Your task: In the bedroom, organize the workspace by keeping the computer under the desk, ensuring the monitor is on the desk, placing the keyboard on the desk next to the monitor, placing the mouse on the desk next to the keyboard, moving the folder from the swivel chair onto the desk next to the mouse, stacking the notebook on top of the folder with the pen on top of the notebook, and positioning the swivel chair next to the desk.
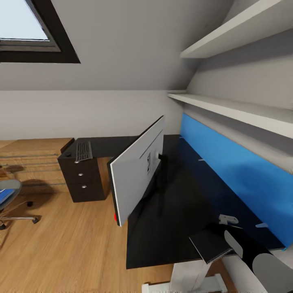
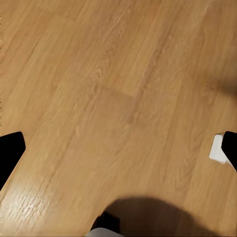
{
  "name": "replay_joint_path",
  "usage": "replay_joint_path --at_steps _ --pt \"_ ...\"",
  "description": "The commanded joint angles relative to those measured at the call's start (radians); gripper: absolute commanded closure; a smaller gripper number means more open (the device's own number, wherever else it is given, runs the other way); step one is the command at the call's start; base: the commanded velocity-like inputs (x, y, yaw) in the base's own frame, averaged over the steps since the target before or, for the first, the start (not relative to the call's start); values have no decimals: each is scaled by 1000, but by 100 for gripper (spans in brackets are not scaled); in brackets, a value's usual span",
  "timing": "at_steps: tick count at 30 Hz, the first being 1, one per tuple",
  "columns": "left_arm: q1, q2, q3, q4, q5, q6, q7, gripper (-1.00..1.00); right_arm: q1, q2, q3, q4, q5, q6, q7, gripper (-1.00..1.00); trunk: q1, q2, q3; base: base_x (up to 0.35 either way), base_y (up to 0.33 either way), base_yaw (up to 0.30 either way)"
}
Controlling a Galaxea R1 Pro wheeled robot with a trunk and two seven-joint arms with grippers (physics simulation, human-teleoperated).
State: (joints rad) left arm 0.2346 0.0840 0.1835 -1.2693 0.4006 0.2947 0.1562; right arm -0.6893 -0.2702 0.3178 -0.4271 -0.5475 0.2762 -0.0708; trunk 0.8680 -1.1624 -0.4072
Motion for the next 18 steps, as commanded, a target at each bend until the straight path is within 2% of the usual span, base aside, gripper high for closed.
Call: replay_joint_path --at_steps 1,8,18 --pt "0 0 -1 -2 11 4 6 -100 1 -1 11 11 -11 9 -7 -100 0 -1 -1 -191 0 0" --pt "0 0 -1 -2 11 4 6 -100 1 -1 11 11 -10 9 -7 -100 0 -1 -1 -169 0 0" --pt "0 0 -1 -2 11 4 7 -100 1 -1 12 11 -9 7 -6 -100 0 -1 -1 -24 0 0"
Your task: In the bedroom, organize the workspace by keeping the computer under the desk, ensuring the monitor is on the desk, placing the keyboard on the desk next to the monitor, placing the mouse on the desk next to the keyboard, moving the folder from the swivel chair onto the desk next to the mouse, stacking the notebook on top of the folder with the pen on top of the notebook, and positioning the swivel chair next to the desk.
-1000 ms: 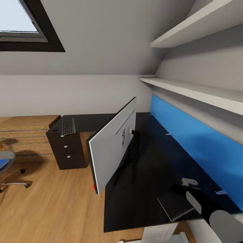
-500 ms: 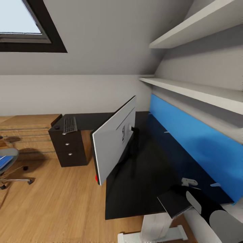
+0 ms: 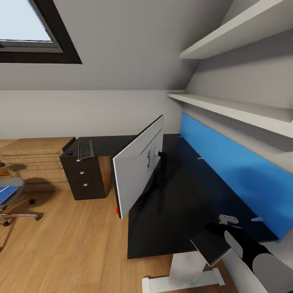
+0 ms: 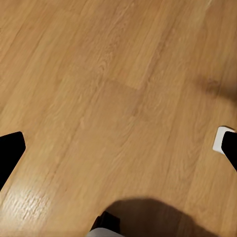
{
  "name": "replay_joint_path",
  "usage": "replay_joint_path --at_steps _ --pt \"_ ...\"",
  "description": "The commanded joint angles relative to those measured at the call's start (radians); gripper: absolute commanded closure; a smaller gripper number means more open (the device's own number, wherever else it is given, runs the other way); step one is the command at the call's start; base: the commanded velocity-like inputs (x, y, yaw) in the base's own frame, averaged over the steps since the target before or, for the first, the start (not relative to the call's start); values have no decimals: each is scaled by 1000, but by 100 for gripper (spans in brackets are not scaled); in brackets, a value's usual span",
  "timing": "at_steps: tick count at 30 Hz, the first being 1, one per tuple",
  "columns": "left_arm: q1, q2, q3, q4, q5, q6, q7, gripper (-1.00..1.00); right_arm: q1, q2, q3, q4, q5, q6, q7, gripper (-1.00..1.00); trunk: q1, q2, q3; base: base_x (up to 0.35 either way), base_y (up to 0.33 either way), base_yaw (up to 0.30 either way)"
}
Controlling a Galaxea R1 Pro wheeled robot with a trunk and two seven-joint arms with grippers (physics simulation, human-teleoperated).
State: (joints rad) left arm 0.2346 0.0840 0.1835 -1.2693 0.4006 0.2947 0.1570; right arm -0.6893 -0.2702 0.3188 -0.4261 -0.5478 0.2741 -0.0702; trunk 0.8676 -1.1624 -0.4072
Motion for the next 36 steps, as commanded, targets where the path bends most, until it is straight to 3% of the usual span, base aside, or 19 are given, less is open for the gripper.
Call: replay_joint_path --at_steps 1,20,36 --pt "0 0 -1 -2 11 4 7 -100 1 -1 11 10 -9 9 -7 -100 0 -1 -1 -5 0 0" --pt "0 0 -1 -2 11 6 7 -100 1 -1 11 9 -9 4 -3 -100 0 -1 -1 4 0 0" --pt "0 0 -1 -2 10 6 7 -100 1 -1 11 9 -9 4 0 -100 0 -1 -1 126 0 0"
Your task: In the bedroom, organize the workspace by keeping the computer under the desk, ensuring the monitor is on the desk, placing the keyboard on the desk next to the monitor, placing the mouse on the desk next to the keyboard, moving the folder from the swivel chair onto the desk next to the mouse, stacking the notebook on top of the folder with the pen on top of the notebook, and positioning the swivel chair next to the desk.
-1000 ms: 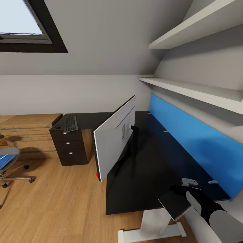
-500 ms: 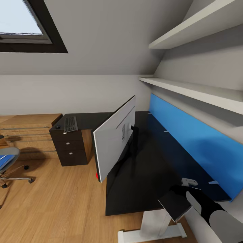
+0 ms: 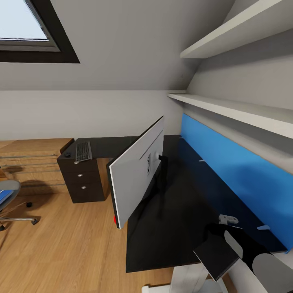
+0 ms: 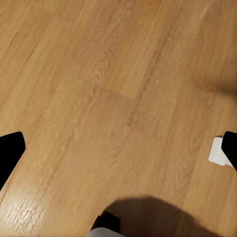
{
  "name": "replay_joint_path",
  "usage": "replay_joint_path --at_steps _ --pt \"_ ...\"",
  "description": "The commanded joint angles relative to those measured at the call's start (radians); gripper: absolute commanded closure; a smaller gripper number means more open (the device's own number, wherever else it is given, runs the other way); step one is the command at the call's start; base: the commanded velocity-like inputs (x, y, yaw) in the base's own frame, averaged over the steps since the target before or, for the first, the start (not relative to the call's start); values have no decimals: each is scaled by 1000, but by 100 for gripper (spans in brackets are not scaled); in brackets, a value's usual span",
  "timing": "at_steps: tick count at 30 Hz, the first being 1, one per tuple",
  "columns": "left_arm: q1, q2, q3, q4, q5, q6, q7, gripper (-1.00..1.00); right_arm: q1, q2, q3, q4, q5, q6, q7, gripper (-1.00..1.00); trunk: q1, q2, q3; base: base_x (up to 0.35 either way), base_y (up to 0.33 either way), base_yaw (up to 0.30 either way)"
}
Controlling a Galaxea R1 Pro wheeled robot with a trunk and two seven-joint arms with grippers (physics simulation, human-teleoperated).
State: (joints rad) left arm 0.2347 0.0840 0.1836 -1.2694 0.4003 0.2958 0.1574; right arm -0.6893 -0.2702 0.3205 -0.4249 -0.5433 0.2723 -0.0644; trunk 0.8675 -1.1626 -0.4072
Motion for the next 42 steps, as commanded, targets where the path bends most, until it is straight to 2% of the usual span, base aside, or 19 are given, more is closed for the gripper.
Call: replay_joint_path --at_steps 1,24,28,33,36,38,42 --pt "0 0 -1 -2 10 5 6 -100 1 -1 9 8 -14 5 -7 -100 0 0 -1 17 0 0" --pt "0 0 -3 1 10 5 7 -100 1 -4 9 -5 -14 3 -7 -100 0 0 -1 2 0 0" --pt "0 -1 -4 12 9 5 8 -100 1 -12 8 -45 -14 4 -7 -100 0 0 -1 0 0 0" --pt "0 -1 -5 21 7 5 8 -100 4 -37 6 -149 -25 15 -6 -100 0 0 -1 0 0 0" --pt "0 -1 -5 23 7 5 8 -100 11 -52 5 -222 -50 35 -7 -100 0 0 -1 0 0 0" --pt "0 -1 -6 24 6 4 8 -100 33 -67 5 -301 -108 92 -7 -100 0 0 -1 0 0 0" --pt "0 -1 -5 25 6 4 8 -100 57 -92 5 -357 -191 157 -7 -100 0 0 -1 0 0 0"
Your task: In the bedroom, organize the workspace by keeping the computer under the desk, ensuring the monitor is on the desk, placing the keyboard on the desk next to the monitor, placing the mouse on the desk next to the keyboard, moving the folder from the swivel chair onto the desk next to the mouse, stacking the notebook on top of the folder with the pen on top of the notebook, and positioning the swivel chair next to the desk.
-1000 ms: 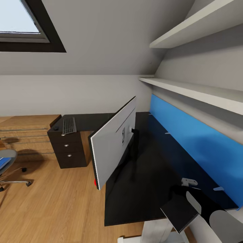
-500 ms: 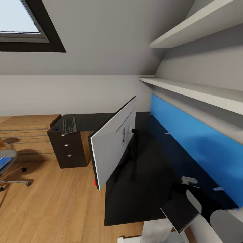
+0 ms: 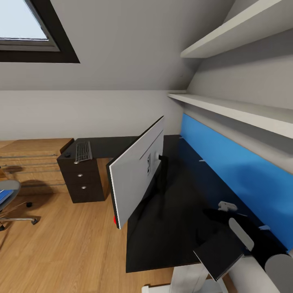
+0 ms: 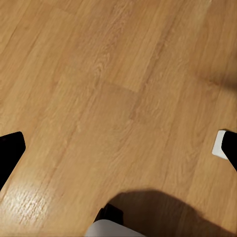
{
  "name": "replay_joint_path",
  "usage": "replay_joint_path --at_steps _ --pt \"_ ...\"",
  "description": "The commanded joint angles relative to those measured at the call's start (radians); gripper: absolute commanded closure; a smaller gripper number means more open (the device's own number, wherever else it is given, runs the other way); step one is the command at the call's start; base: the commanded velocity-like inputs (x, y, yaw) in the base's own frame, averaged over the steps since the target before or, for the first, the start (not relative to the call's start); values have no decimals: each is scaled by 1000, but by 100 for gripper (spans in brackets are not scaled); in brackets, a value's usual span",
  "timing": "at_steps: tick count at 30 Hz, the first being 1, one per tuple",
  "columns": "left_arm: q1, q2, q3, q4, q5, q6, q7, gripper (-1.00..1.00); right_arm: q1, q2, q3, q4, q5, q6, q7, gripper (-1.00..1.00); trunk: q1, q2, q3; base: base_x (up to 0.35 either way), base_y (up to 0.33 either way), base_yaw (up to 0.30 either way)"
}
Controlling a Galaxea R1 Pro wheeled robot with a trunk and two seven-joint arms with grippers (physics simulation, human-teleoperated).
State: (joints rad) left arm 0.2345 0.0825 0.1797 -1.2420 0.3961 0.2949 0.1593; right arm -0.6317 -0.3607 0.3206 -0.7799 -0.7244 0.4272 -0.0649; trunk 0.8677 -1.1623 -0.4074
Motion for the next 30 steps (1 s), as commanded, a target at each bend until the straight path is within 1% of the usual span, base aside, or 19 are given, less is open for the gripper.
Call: replay_joint_path --at_steps 1,4,5,6,7,10,15,17,18,20,21,22,23,24,28,30 --pt "0 0 -1 -2 10 4 6 -100 2 -8 5 -10 -28 12 -7 -100 0 -1 -1 0 0 0" --pt "0 0 -1 -2 10 4 6 -100 9 -23 5 -35 -95 40 -7 -100 0 -1 -1 0 0 0" --pt "0 0 0 -2 10 4 6 -100 14 -33 5 -60 -148 60 -7 -100 0 -1 -1 0 0 0" --pt "0 0 0 -2 10 4 6 -100 21 -37 5 -76 -170 68 -7 -100 0 -1 -1 0 0 0" --pt "0 0 0 -2 10 4 6 -100 25 -39 5 -84 -178 71 -8 -100 0 -1 -1 0 0 0" --pt "0 0 0 -2 10 -4 6 -100 45 -41 5 -115 -192 73 -11 -100 0 -1 -1 0 0 0" --pt "0 -1 -1 -1 10 -33 6 -100 82 -43 5 -184 -201 72 -34 -100 0 -1 -1 0 0 0" --pt "0 -1 -2 -1 11 -56 6 -100 111 -44 5 -248 -204 69 -83 -100 0 -1 -1 0 0 0" --pt "0 -1 -2 -1 12 -63 6 -100 130 -43 5 -291 -205 61 -124 -100 0 -1 -1 0 0 0" --pt "0 -1 -3 -1 12 -67 6 -100 150 -43 6 -333 -206 49 -165 -100 0 -1 -1 0 0 0" --pt "0 -1 -3 -1 12 -69 6 -100 172 -43 6 -376 -206 33 -207 -100 0 -1 -1 0 0 0" --pt "0 -1 -3 -1 12 -70 6 -100 183 -43 6 -397 -206 26 -228 -100 0 -1 -1 0 0 0" --pt "0 -1 -3 -1 12 -72 6 -100 214 -42 6 -455 -206 7 -285 -100 0 -1 -1 0 0 0" --pt "0 -1 -3 1 12 -73 6 -100 229 -42 7 -486 -207 -2 -317 -100 0 -1 -1 0 0 0" --pt "0 -2 -4 6 12 -74 8 -100 249 -40 7 -532 -207 -14 -364 -100 0 -1 -1 -41 0 0" --pt "0 -3 -4 7 12 -74 8 -100 253 -40 7 -545 -208 -19 -372 -100 0 -1 -1 -180 0 0"
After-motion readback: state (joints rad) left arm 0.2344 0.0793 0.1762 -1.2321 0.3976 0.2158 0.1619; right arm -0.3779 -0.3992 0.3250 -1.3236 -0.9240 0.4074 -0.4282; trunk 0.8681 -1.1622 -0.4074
